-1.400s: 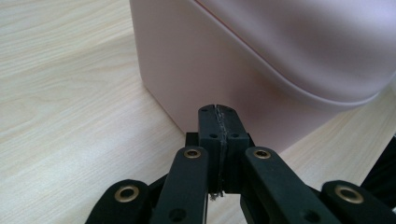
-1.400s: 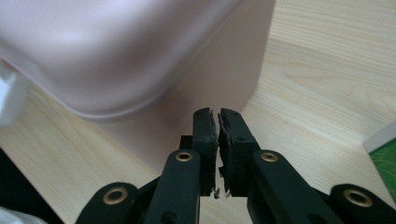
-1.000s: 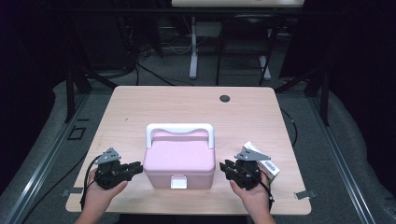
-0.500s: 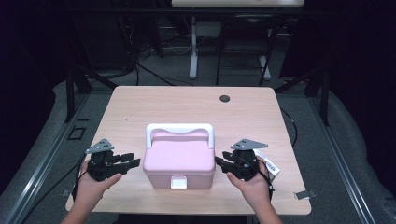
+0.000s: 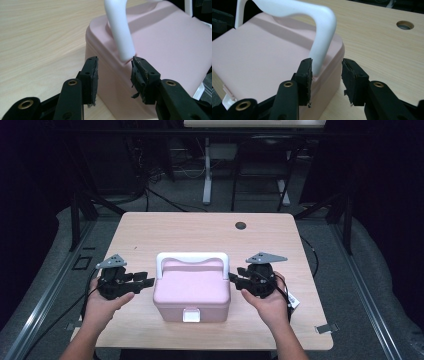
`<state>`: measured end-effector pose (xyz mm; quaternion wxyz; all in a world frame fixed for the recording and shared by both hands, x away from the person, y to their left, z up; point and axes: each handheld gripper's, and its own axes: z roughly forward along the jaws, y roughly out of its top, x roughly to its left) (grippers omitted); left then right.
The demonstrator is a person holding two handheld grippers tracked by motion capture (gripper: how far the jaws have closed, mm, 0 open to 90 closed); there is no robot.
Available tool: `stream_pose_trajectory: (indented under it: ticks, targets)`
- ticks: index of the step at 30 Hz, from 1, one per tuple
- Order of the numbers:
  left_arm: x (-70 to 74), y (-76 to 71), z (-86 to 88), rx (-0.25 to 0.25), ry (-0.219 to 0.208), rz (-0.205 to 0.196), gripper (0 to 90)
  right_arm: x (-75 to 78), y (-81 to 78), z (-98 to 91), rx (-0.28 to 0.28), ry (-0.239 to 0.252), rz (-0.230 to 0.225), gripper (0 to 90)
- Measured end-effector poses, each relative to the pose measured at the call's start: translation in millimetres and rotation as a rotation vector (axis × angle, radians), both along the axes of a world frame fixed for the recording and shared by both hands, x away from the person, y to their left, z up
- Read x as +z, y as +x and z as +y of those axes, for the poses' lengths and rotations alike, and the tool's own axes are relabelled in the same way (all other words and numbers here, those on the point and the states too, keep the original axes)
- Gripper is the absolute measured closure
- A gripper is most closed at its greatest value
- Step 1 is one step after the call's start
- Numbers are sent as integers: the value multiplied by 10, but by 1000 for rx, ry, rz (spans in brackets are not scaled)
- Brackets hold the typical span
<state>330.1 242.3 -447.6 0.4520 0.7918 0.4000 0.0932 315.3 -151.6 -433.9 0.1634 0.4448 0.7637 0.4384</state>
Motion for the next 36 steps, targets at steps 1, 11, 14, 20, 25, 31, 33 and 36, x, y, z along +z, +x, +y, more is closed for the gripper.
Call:
stream_pose_trajectory:
  ticks: [1,11,14,20,25,31,33,36]
  targets:
    - [20,15,-13,-4,1,2,558,22,11,9,-1,2,-7,590]
    - [82,156,-149,-21,-8,0,545,124,164,126,17,32,-7,569]
    - [80,175,-159,-16,-14,1,545,92,202,145,19,32,-2,568]
    - [47,195,-168,-13,-28,6,547,-3,240,161,17,36,21,563]
    - [0,172,-185,-28,-23,6,584,-96,251,192,35,41,46,573]
    - [-3,149,-196,-36,-25,-10,632,-121,225,190,37,60,42,637]
    - [4,130,-197,-35,-23,-16,655,-115,207,190,32,47,25,674]
    - [23,99,-196,-39,-8,-36,677,-93,180,184,39,50,16,694]
